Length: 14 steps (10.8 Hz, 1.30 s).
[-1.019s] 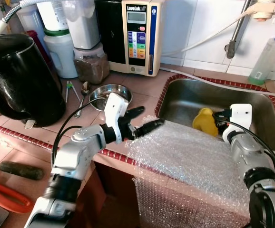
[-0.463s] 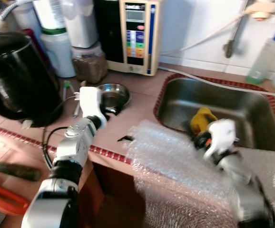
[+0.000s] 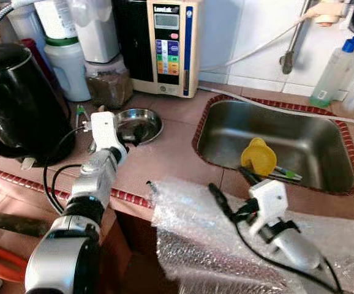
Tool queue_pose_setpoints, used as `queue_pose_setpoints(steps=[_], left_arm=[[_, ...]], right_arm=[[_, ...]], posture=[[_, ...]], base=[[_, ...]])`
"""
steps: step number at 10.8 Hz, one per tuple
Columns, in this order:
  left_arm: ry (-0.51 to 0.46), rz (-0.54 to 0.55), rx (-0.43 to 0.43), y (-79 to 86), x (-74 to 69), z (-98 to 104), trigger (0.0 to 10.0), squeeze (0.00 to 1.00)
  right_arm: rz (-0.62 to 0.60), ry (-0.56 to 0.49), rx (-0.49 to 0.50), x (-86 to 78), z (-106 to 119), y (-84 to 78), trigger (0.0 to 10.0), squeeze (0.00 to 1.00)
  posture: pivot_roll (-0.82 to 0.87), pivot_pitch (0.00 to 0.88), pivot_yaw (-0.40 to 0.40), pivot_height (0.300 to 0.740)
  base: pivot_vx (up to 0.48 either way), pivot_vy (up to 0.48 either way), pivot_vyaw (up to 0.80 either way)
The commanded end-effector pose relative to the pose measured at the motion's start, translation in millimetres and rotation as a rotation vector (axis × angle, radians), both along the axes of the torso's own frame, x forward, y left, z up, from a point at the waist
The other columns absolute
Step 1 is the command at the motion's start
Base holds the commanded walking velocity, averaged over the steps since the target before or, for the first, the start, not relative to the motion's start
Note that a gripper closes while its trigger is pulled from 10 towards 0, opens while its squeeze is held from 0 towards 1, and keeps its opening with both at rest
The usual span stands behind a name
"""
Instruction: Kitchen organization
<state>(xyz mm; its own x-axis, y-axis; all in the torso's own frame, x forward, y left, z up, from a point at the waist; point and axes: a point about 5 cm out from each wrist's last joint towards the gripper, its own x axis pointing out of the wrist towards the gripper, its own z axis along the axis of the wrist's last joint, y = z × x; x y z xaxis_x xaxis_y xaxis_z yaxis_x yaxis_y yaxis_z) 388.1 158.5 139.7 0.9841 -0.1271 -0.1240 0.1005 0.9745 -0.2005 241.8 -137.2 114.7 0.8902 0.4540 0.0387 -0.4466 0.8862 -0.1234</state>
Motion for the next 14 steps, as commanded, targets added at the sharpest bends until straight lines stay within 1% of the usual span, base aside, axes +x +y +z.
queue_pose_setpoints(steps=[1,2,3,4,5,6,7,9,10,11,12,13,14], left_arm=[[-0.002,0.005,0.001,-0.7,2.3,2,10.0,0.00],[-0.003,0.006,0.000,-1.0,2.9,2,10.0,0.00],[-0.005,0.010,-0.003,-1.4,3.5,2,10.0,0.00],[-0.012,0.015,-0.009,-0.9,3.9,3,10.0,0.00],[-0.015,0.044,0.004,3.2,4.1,3,10.0,0.00],[-0.021,0.075,0.007,8.1,4.2,3,10.0,0.00],[-0.027,0.099,0.011,12.0,4.5,4,10.0,0.00],[-0.021,0.152,0.048,20.0,4.1,4,10.0,0.00],[-0.001,0.220,0.035,28.1,3.6,2,10.0,0.00],[0.032,0.262,0.007,32.5,3.0,-1,10.0,0.00],[0.049,0.273,0.001,32.5,3.1,-2,10.0,0.00],[0.079,0.282,-0.020,31.0,3.3,-4,10.0,0.00],[0.106,0.302,-0.055,28.9,3.2,-7,10.0,0.00]], right_arm=[[-0.022,-0.004,-0.012,0.3,3,3.3,10.0,1.00],[-0.109,-0.014,-0.088,6.3,2,-7.6,10.0,1.00],[-0.214,-0.030,-0.126,11.9,6,-21.9,10.0,1.00],[-0.375,-0.078,-0.183,19.1,14,-44.8,10.0,1.00],[-0.488,-0.175,-0.207,23.4,33,-62.4,10.0,1.00],[-0.536,-0.266,-0.230,24.6,51,-68.3,10.0,1.00],[-0.544,-0.333,-0.232,26.1,67,-67.7,10.0,1.00],[-0.525,-0.360,-0.185,26.5,76,-60.0,10.0,1.00],[-0.466,-0.356,-0.121,24.7,82,-48.0,10.0,1.00],[-0.353,-0.335,-0.044,19.7,88,-28.7,10.0,1.00],[-0.281,-0.312,-0.007,16.9,88,-17.2,10.0,1.00],[-0.169,-0.305,0.021,10.3,92,1.4,10.0,1.00],[-0.070,-0.278,0.040,3.9,91,15.9,10.0,1.00]], posture=[[0.01,0.000,0.077,0.740],[0.01,0.000,0.079,0.740],[0.01,0.000,0.078,0.740],[0.01,0.000,0.077,0.740],[0.01,0.000,0.074,0.740],[0.00,0.000,0.073,0.740],[0.00,0.000,0.071,0.740],[0.00,0.000,0.071,0.740],[-0.01,0.000,0.073,0.740],[-0.02,0.000,0.076,0.740],[-0.02,0.000,0.078,0.740],[-0.03,0.000,0.083,0.740],[-0.03,0.000,0.087,0.740]], base=[[0.000,0.000,0.00],[0.000,0.000,0.00],[0.000,0.000,0.00],[0.000,0.000,0.00],[0.000,0.000,0.00],[0.000,0.000,0.00],[0.000,0.000,0.00],[0.000,0.000,0.00],[0.000,0.000,0.00],[0.000,0.000,0.00],[0.000,0.000,0.00],[0.000,0.000,0.00],[0.000,0.000,0.00]])
